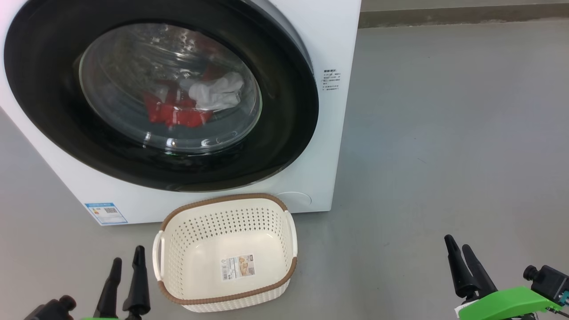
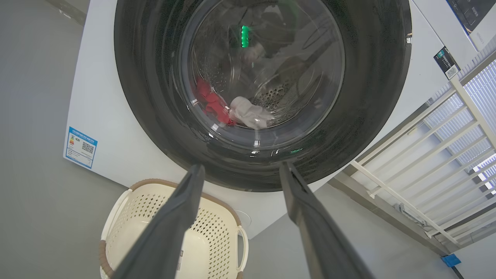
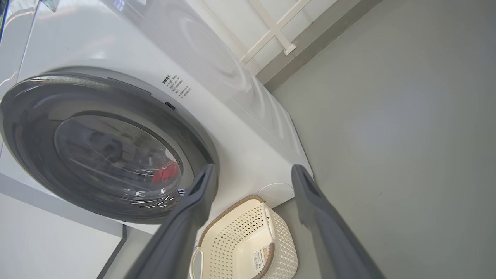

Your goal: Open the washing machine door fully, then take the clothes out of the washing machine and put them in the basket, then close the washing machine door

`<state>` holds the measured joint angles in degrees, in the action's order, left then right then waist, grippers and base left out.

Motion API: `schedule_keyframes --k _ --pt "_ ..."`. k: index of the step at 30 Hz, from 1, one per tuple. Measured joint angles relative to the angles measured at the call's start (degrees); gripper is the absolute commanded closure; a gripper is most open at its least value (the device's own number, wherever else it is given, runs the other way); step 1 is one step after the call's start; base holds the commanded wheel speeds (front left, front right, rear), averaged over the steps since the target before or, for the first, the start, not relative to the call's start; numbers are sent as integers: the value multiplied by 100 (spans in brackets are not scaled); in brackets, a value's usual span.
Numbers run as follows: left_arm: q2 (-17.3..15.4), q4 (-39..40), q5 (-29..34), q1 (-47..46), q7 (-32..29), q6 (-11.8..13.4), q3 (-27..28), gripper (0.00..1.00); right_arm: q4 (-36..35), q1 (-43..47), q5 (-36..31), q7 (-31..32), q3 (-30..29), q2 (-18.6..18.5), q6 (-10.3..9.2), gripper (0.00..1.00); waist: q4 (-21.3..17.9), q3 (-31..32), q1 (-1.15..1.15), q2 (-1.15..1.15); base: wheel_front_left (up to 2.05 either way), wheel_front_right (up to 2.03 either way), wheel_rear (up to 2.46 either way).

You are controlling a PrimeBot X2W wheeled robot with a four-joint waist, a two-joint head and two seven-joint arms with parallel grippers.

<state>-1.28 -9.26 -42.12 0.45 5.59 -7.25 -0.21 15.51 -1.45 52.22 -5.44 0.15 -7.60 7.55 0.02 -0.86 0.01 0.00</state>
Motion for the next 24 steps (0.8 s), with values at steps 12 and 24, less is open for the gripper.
schedule_keyframes --k 12,24 --pt "-18 101 788 48 186 11 -93 0 -105 -2 -666 -193 131 -127 0 0 8 -39 0 0 0 0 0" --pt "-40 227 1575 49 375 26 -159 0 -170 -7 -1268 -394 277 -213 0 0 20 -69 0 0 0 0 0"
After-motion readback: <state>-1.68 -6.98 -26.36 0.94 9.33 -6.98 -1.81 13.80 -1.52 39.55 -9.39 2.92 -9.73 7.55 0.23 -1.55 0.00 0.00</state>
